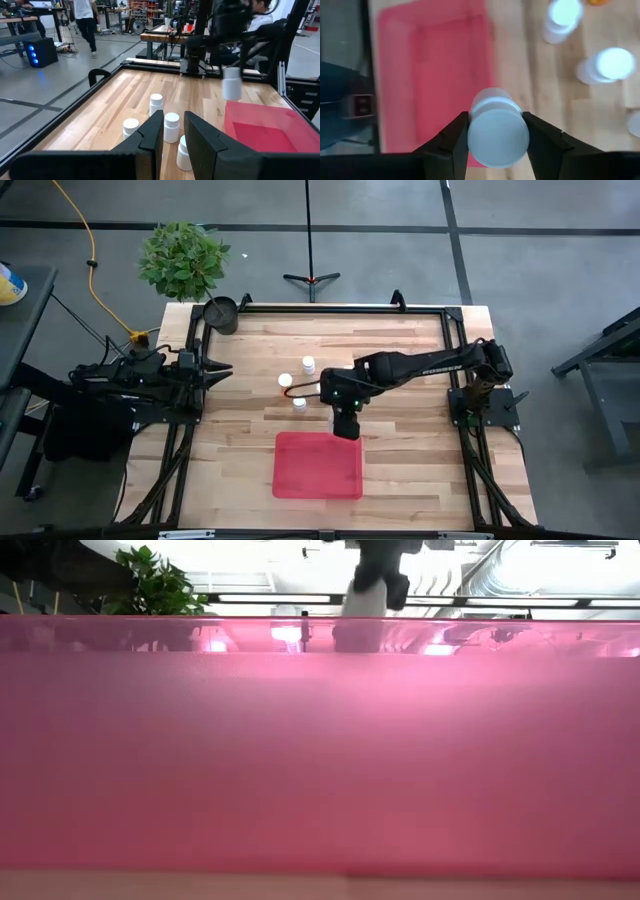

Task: Pick and place pill bottles into a basket
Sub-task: Put the white pill bottle into the bin

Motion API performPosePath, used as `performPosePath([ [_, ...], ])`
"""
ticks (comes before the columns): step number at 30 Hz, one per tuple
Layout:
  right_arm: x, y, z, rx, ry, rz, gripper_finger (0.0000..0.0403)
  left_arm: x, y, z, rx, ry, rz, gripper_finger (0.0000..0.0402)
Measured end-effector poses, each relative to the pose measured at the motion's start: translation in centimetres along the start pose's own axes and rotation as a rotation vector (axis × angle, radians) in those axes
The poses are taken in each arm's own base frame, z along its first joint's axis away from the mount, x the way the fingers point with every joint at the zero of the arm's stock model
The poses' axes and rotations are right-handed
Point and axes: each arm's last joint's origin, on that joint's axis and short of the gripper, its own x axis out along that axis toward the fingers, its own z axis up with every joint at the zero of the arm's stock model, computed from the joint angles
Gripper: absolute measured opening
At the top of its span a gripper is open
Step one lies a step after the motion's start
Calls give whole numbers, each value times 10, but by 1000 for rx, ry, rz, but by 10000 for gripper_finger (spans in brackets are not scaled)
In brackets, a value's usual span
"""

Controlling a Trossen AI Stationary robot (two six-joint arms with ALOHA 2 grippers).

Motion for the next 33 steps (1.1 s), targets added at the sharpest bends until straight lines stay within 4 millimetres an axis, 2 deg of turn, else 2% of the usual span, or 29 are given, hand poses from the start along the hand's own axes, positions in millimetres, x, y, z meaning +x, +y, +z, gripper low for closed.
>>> performPosePath([
  [10, 4, 47, -14, -47, 27, 113, 148, 0, -1, 0, -78, 2, -29, 111],
  [17, 13, 67, -24, -41, 16, 42, 148, 0, -1, 0, -76, 3, -31, 111],
  [23, 52, 76, -28, 6, 74, -12, 148, 0, -1, 0, -75, 3, -31, 111],
  [28, 89, 72, -32, 55, 128, -88, 148, 0, -1, 0, -75, 3, -31, 111],
  [33, 108, 65, -32, 101, 143, -145, 148, 0, -1, 0, -75, 3, -31, 111],
])
